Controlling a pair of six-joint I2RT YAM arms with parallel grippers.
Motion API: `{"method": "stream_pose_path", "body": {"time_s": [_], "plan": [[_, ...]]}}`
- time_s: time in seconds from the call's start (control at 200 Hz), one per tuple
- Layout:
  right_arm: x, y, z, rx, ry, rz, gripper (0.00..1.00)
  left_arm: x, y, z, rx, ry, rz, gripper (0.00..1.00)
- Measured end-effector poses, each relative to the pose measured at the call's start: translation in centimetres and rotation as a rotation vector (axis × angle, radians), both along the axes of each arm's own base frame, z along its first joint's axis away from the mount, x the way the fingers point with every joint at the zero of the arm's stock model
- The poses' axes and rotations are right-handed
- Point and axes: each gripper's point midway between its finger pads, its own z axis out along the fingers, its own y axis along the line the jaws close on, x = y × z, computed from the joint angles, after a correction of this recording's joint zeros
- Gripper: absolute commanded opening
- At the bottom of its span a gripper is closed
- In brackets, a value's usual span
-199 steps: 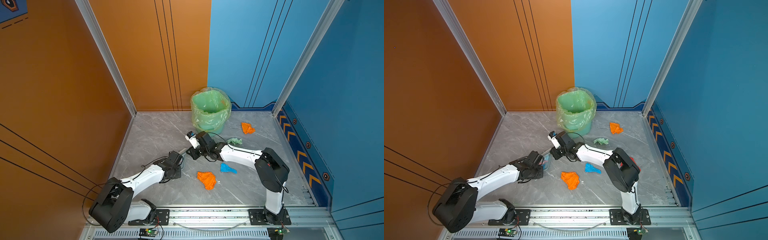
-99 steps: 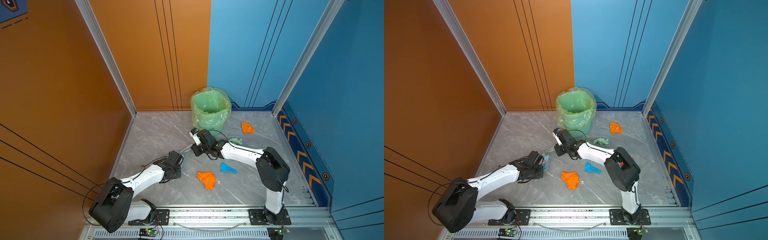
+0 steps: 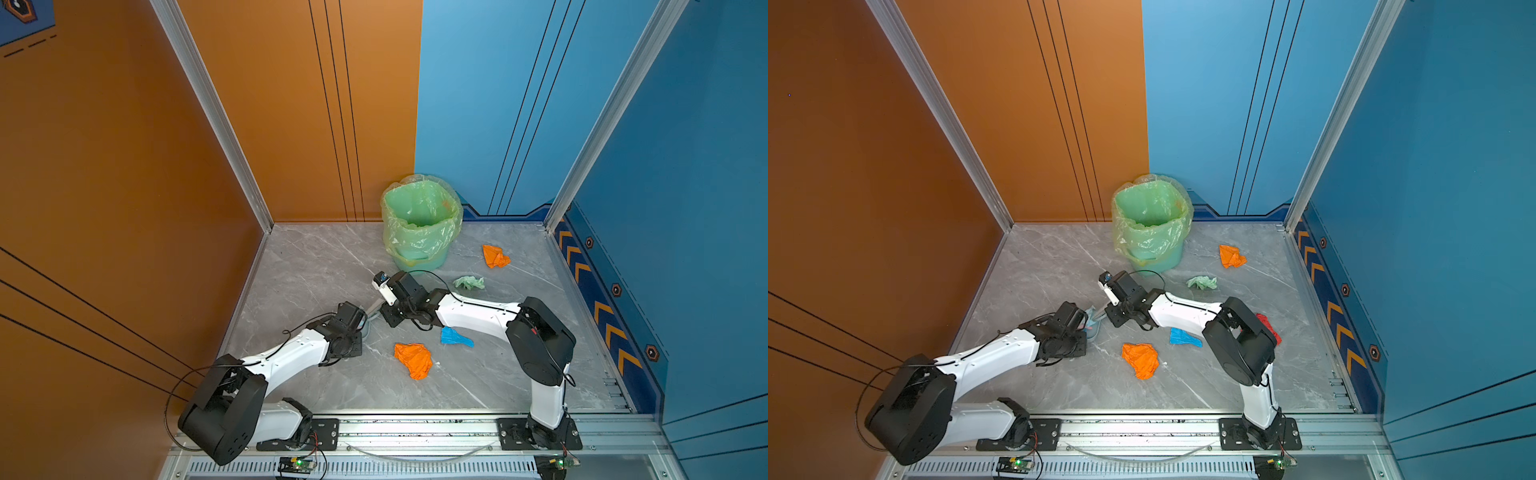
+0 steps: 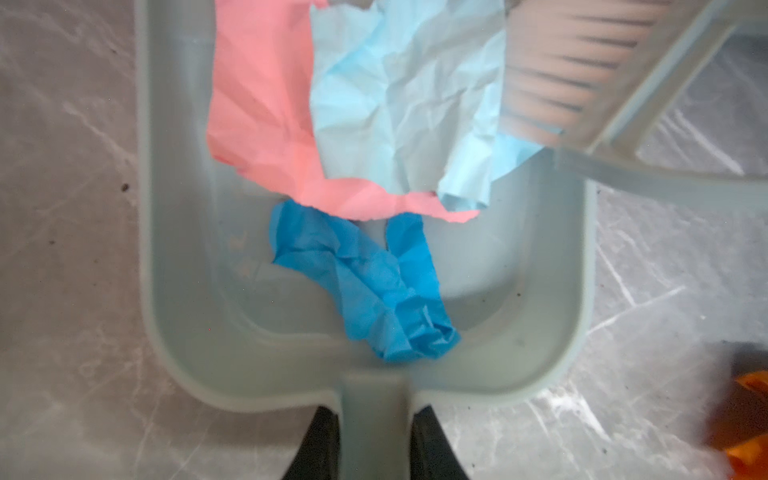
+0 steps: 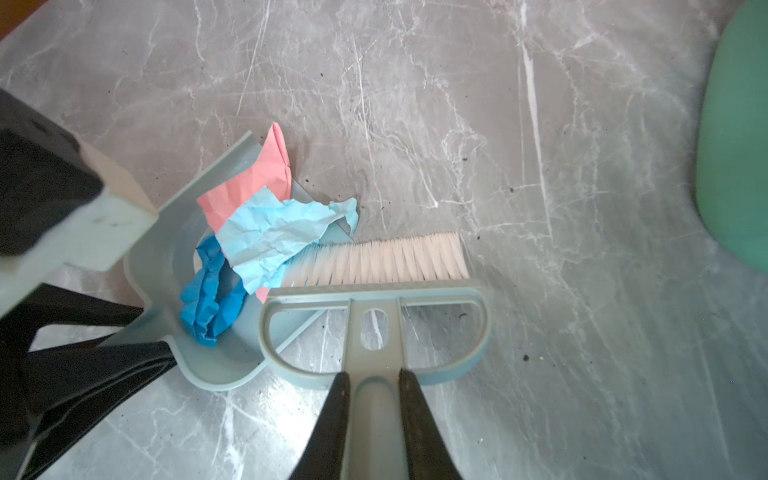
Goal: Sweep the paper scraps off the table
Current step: 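Lift the filled dustpan with the left gripper while the right gripper draws the brush back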
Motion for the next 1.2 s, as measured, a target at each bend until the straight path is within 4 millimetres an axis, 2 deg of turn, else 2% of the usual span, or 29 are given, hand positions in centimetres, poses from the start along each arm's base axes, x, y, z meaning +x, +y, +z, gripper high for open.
{"method": "stream_pose_path", "body": {"time_s": [0.17, 0.39, 0.641, 0.966, 1.201], "plan": [[0.1, -0.9, 0.6, 0.000, -0.012, -0.015, 0.00, 0.0, 0.0, 0.0, 0.003, -0.002, -0.011, 0.08], [1.7, -2.9, 4.5, 0.055, -0.061, -0.065, 0.00, 0.0, -0.2, 0.0, 0.008, -0.005, -0.031, 0.07], [1.9, -5.7, 6.9, 0.063, -0.074, -0.104, 0.00, 0.0, -0.7, 0.4, 0.001, -0.023, -0.050, 0.07], [-0.4, -10.7, 7.8, 0.053, -0.067, -0.151, 0.00, 1.0, -0.6, 3.3, -0.008, -0.128, -0.062, 0.08], [-1.2, -14.9, 8.8, 0.070, -0.085, -0.220, 0.00, 2.4, -1.0, 7.3, 0.007, -0.184, -0.091, 0.08]]}}
